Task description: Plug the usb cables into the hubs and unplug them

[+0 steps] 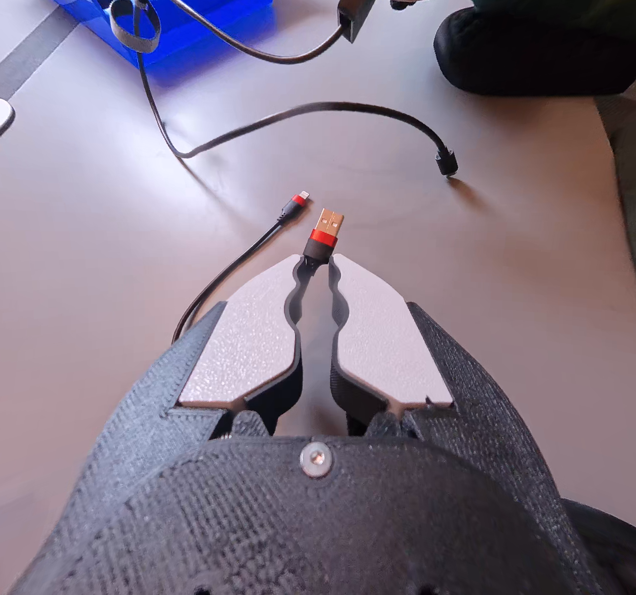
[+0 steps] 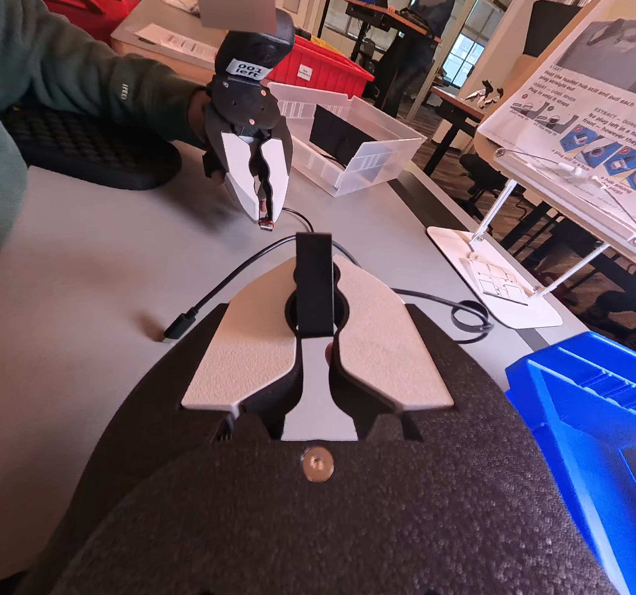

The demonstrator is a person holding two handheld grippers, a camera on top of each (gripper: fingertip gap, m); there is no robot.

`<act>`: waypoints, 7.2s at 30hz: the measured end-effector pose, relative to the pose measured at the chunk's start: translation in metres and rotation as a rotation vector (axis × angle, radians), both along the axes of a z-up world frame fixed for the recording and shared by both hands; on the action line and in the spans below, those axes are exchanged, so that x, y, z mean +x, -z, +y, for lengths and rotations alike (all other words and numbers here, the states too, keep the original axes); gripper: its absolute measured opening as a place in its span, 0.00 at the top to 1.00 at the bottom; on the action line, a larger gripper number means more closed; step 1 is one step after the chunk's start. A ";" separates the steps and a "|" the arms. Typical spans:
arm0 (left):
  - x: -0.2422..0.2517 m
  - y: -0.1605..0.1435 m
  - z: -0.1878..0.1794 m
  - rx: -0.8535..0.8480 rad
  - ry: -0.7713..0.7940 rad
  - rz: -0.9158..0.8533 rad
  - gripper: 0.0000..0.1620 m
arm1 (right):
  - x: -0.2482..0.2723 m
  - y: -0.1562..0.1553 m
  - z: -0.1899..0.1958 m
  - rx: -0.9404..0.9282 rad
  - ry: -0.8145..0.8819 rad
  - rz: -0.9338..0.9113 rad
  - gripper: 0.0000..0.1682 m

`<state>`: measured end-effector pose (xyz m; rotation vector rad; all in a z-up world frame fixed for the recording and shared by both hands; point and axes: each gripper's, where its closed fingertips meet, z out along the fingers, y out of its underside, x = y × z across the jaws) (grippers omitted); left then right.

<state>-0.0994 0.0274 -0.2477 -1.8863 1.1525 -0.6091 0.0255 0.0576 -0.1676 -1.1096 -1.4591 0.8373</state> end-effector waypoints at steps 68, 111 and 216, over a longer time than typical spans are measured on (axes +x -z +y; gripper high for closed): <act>-0.012 0.039 0.056 -0.155 0.047 0.301 0.90 | 0.011 -0.002 0.019 0.024 0.114 0.005 0.93; 0.077 -0.001 0.000 -0.497 0.145 0.052 0.91 | -0.038 0.071 -0.022 0.927 0.076 -0.424 0.93; 0.022 0.034 -0.010 -0.381 0.228 0.223 0.97 | 0.012 0.003 0.040 0.331 0.329 -0.027 0.93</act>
